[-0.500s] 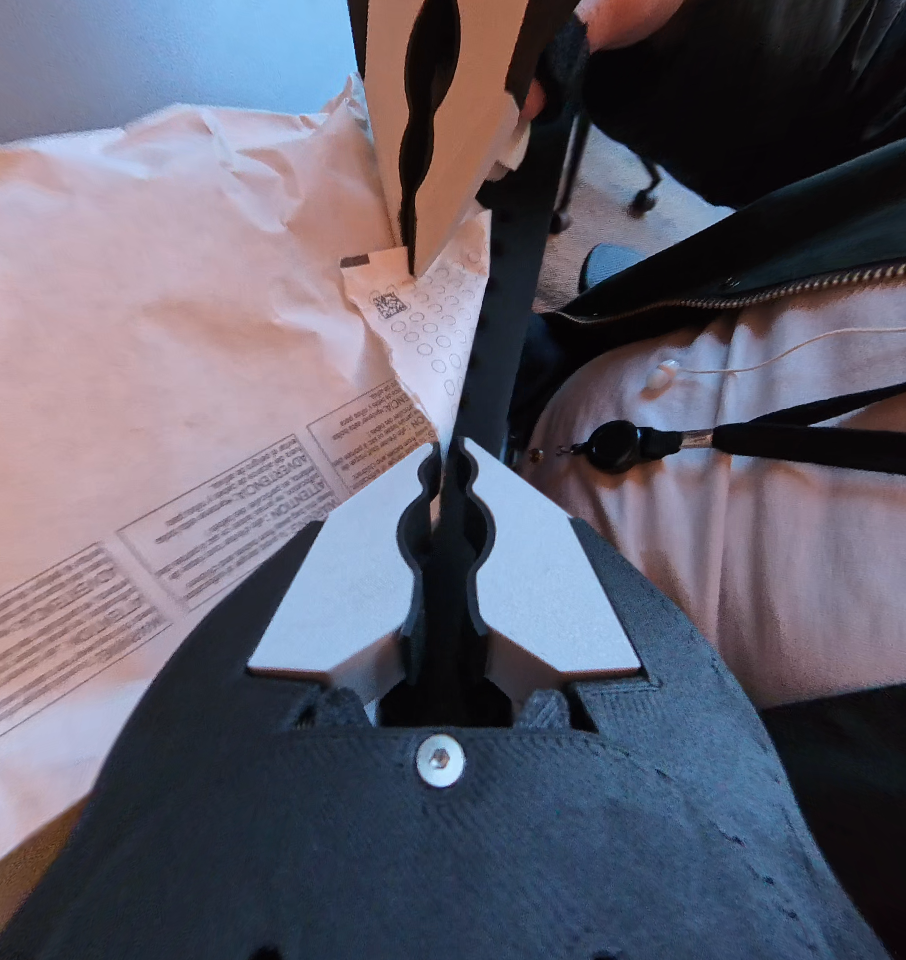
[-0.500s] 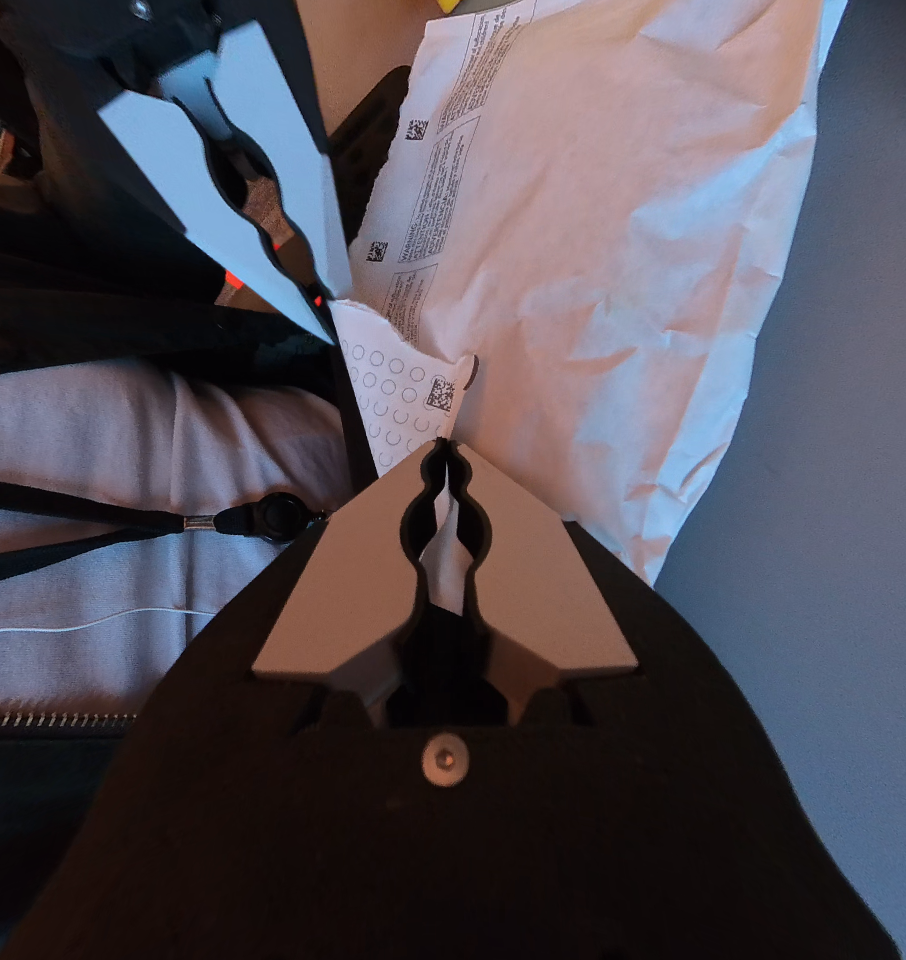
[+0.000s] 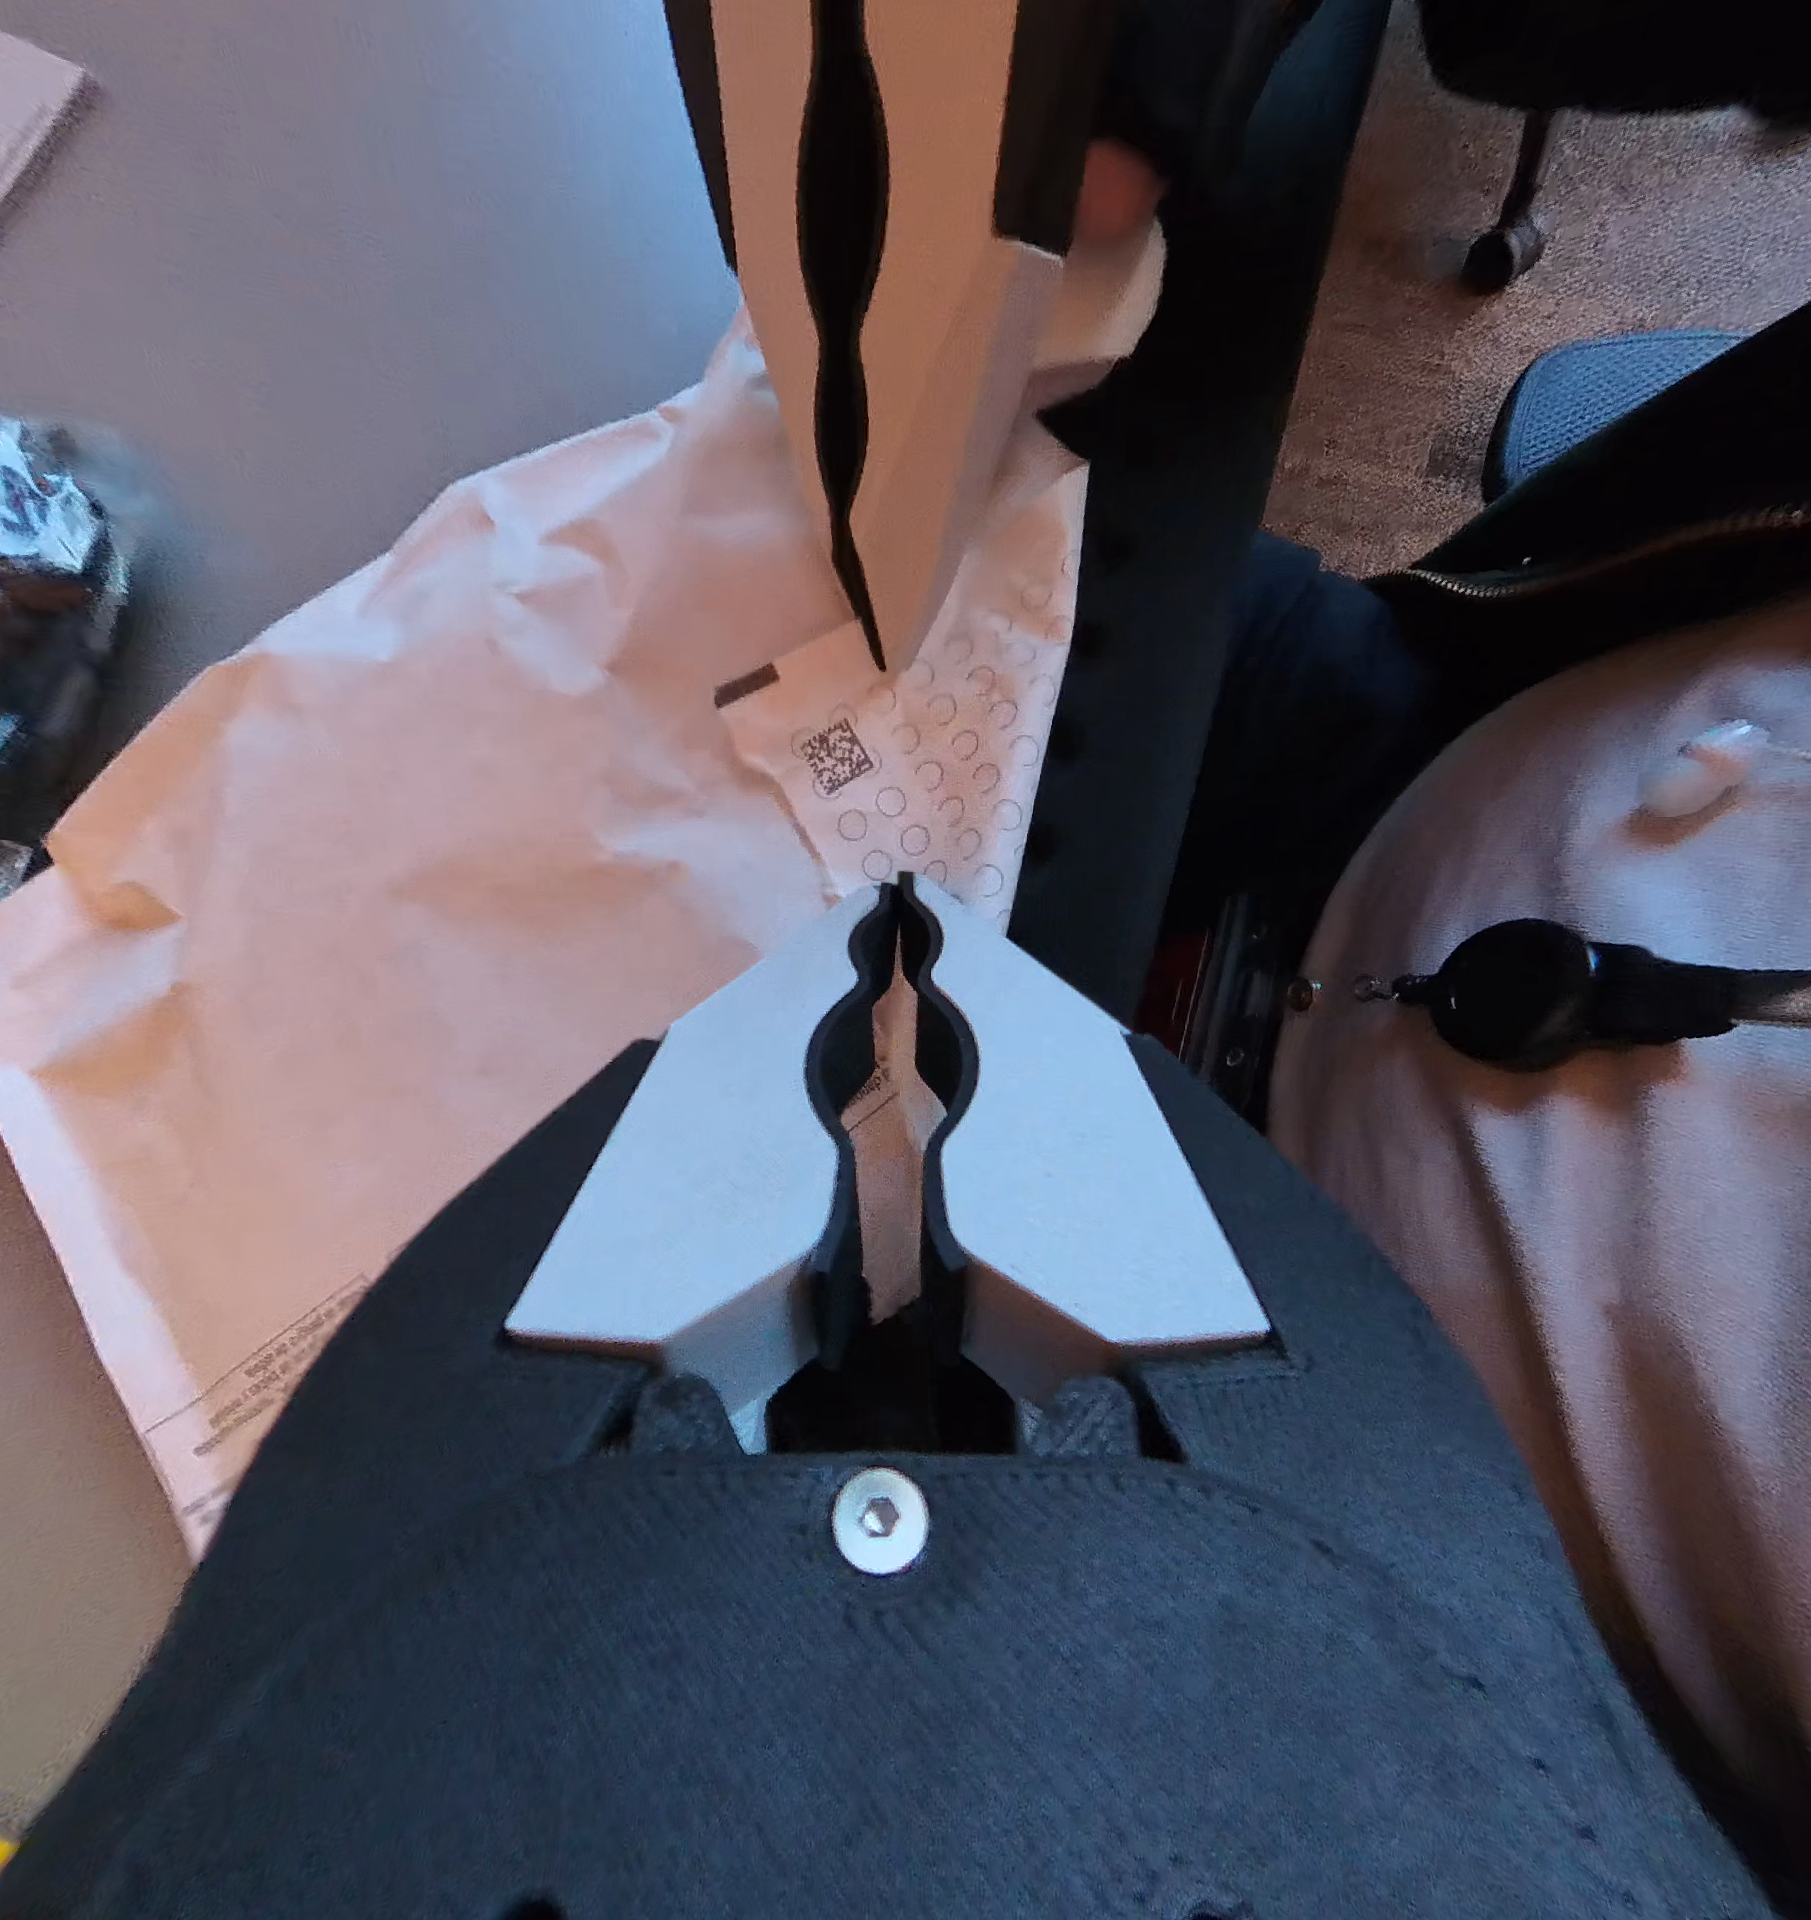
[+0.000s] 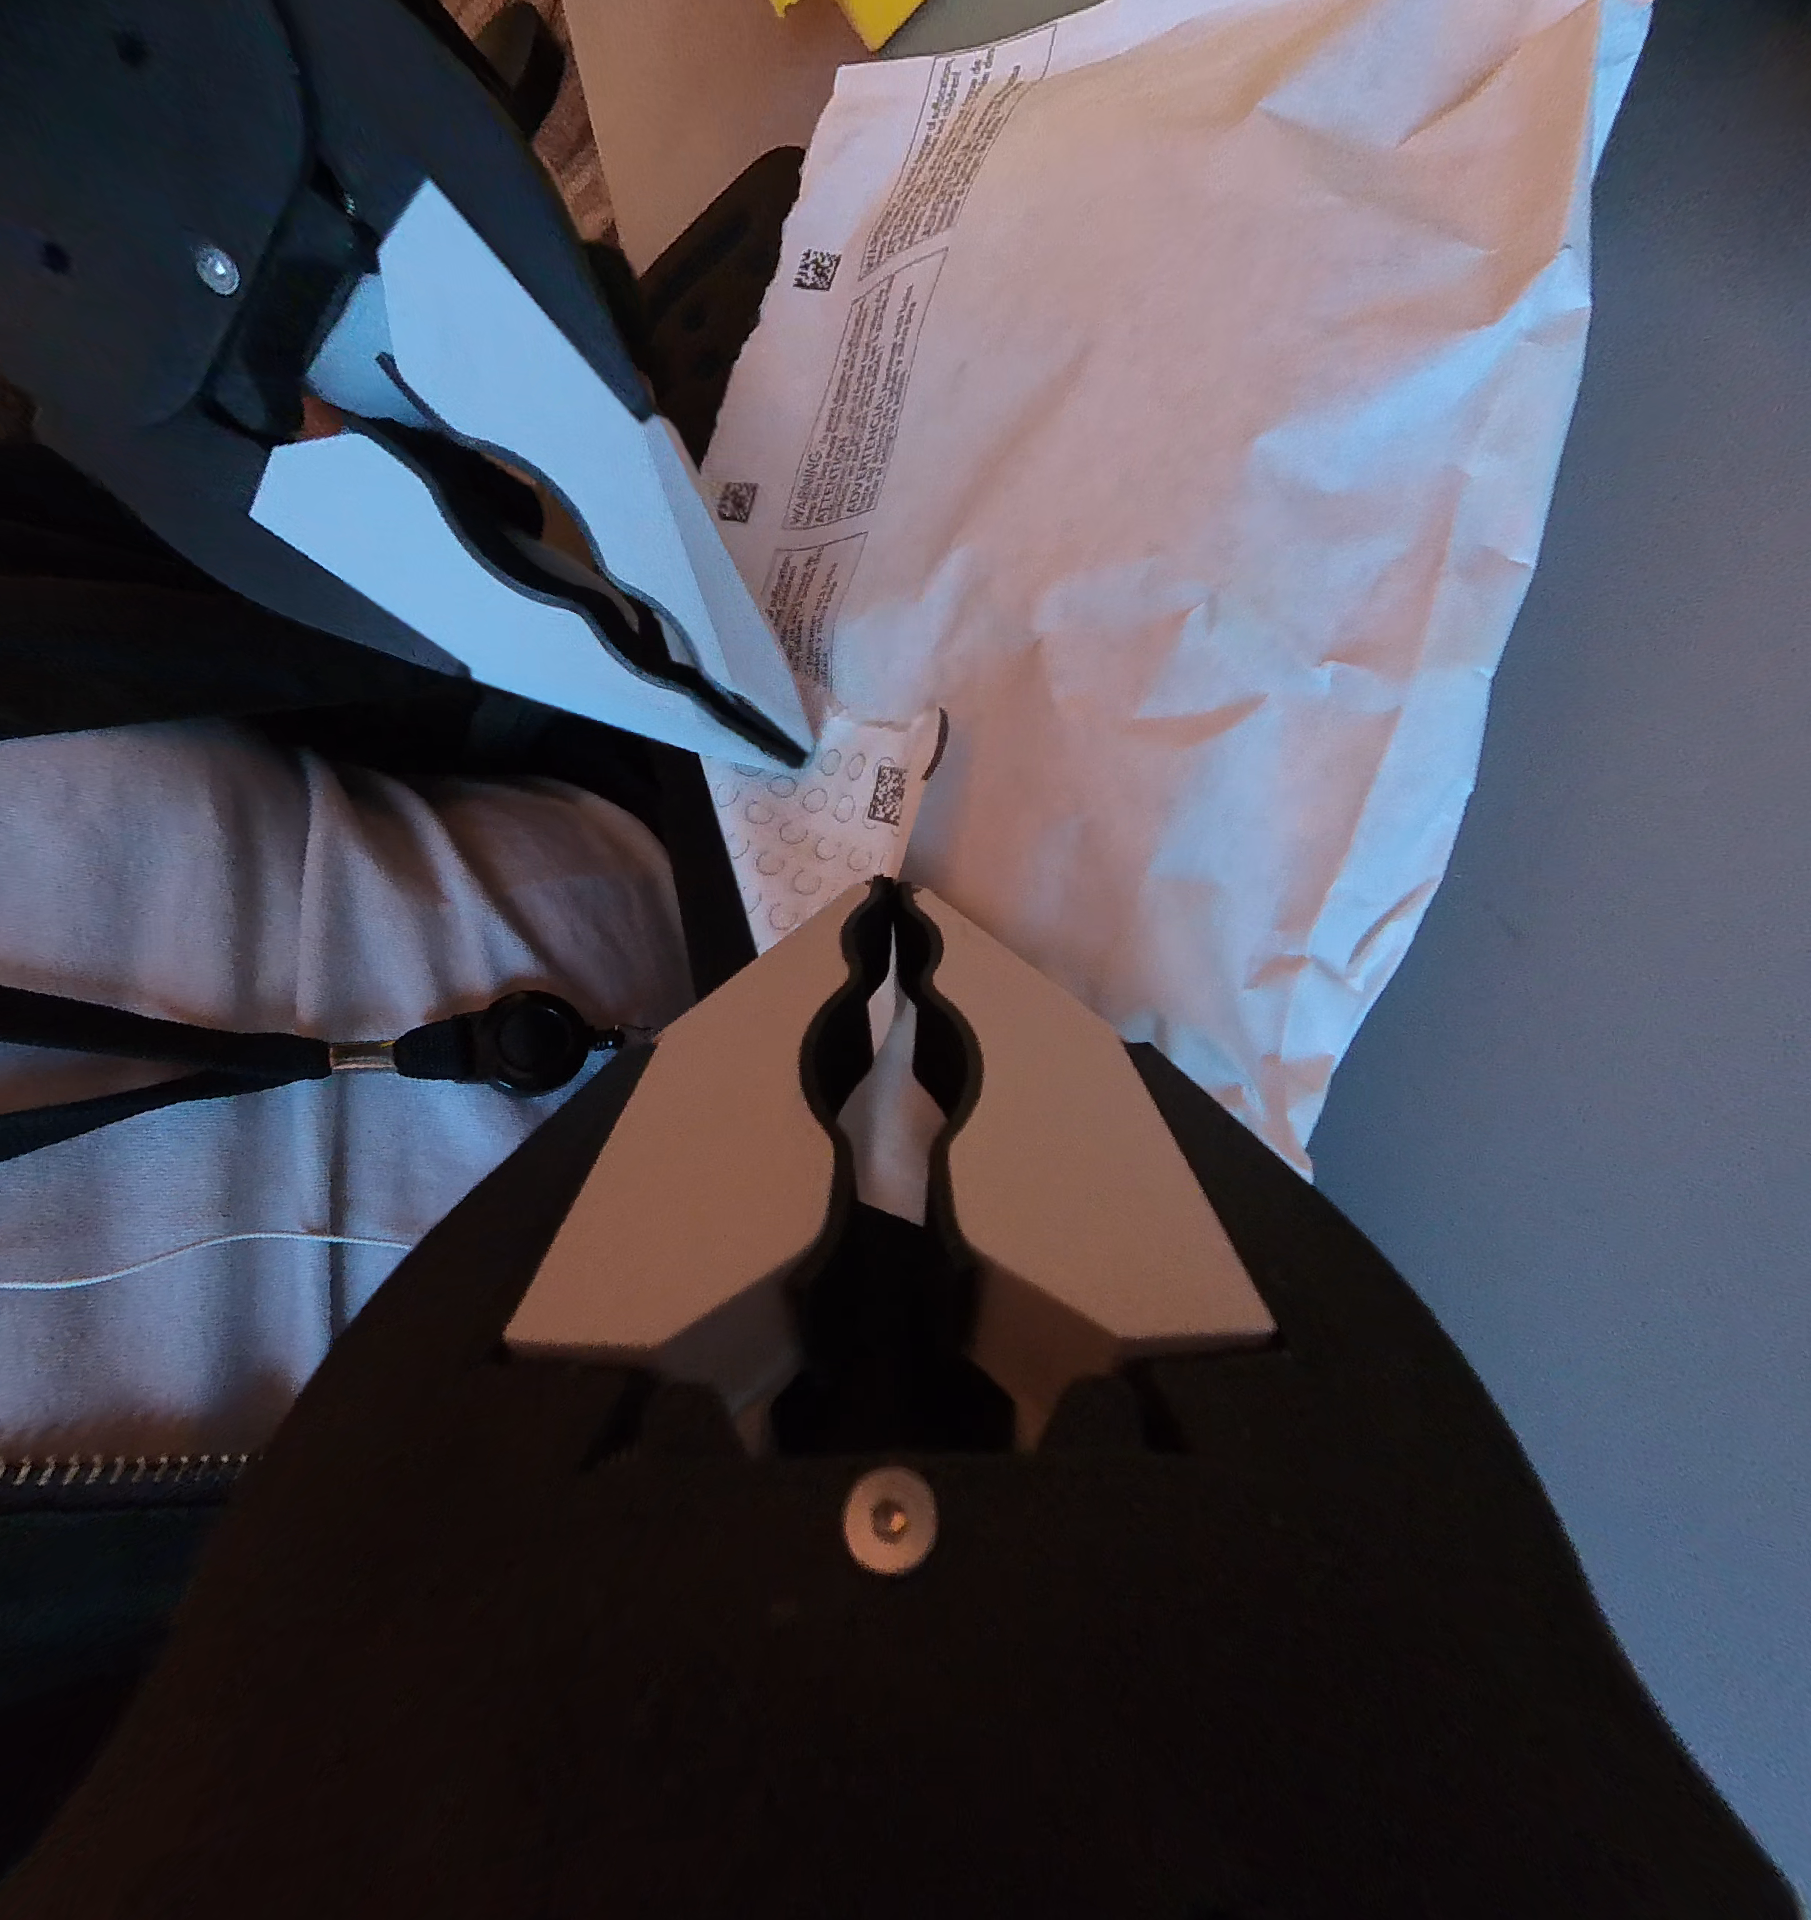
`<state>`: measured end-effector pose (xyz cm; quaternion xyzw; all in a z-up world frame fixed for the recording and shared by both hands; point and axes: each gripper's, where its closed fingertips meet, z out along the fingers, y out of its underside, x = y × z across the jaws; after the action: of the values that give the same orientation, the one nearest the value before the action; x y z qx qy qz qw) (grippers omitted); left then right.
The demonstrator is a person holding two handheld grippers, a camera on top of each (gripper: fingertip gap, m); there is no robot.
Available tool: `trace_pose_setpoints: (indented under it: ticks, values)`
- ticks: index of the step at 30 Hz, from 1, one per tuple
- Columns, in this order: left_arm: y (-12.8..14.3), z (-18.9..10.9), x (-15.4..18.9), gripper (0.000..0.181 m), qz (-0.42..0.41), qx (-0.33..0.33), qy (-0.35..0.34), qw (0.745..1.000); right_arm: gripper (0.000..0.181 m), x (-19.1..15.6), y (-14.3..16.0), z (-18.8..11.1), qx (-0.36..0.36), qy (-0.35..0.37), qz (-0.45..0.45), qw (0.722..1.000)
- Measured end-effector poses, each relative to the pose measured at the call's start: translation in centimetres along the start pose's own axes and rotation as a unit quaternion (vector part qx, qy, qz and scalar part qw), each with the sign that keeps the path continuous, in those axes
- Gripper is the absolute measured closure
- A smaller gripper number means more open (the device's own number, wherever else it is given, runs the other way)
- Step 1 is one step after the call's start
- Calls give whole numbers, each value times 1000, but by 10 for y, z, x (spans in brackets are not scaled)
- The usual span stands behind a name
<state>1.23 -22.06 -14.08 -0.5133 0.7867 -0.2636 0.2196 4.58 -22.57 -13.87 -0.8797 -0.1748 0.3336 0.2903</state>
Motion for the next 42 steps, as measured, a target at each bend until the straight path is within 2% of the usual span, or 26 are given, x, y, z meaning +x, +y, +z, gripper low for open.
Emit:
trace_pose_setpoints:
  ticks: [7, 10, 11, 13, 14, 17, 20, 23, 25, 35, 42]
  values:
    - [1, 0, -1, 181, -15, 14, -4, 1000, 181, 0, -2, 0, 16, 22, -39, 999]
    - [2, 1, -1, 181, -20, 17, -2, 1000, 180, -3, -9, -11, 44, 65, -81, 994]
    - [2, 1, -1, 181, -23, 18, -1, 1000, 181, -8, -13, -18, 63, 79, -81, 992]
    - [2, 1, -1, 181, -25, 20, -2, 999, 181, -30, -21, -27, 96, 60, -57, 992]
    - [2, 1, -1, 181, -25, 20, -2, 999, 181, -41, -19, -24, 87, 33, -32, 995]
    - [2, 1, -1, 181, -21, 18, -2, 1000, 181, -55, 6, 0, -27, -56, 62, 996]
    - [2, 1, -1, 181, -22, 21, -1, 1000, 181, -48, 4, 23, -69, -88, 105, 988]
    - [2, 0, -1, 181, -21, 22, -3, 1000, 181, -48, 4, 33, -116, -132, 165, 971]
    - [2, 0, -1, 181, -16, 21, -4, 1000, 181, -49, 3, 32, -132, -145, 183, 963]
    - [3, 0, 0, 181, -13, 24, 4, 1000, 181, -37, 23, 14, -191, -109, 183, 958]
    - [3, 0, 0, 181, -16, 25, 9, 1000, 181, -25, 37, -12, -178, -124, 227, 949]
